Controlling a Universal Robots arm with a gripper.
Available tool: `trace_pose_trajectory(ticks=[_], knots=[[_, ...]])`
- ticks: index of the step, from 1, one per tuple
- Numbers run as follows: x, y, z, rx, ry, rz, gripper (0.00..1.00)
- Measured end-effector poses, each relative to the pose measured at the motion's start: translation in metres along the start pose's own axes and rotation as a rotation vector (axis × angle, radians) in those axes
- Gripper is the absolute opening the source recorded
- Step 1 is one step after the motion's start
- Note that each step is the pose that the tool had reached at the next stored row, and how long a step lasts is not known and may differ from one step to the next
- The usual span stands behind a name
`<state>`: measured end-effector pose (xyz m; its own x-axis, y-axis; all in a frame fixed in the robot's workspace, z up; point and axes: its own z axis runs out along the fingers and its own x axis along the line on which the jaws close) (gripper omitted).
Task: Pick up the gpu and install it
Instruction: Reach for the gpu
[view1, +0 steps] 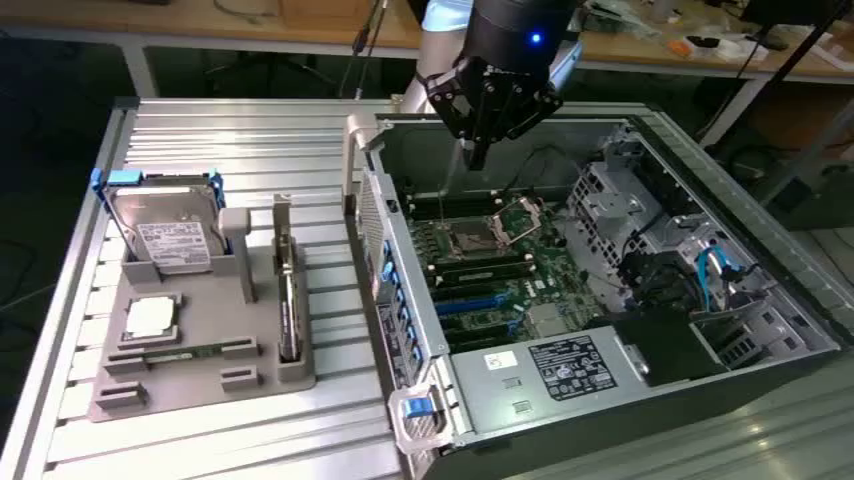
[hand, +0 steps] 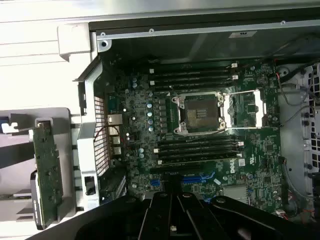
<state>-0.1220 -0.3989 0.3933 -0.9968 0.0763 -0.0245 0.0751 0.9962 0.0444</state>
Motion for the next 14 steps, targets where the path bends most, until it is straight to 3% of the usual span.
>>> trace_pose_trajectory(ticks=[14], knots=[[0.0014,-0.0001,-0.0001,0.0000,0.0000,0.000,0.11]])
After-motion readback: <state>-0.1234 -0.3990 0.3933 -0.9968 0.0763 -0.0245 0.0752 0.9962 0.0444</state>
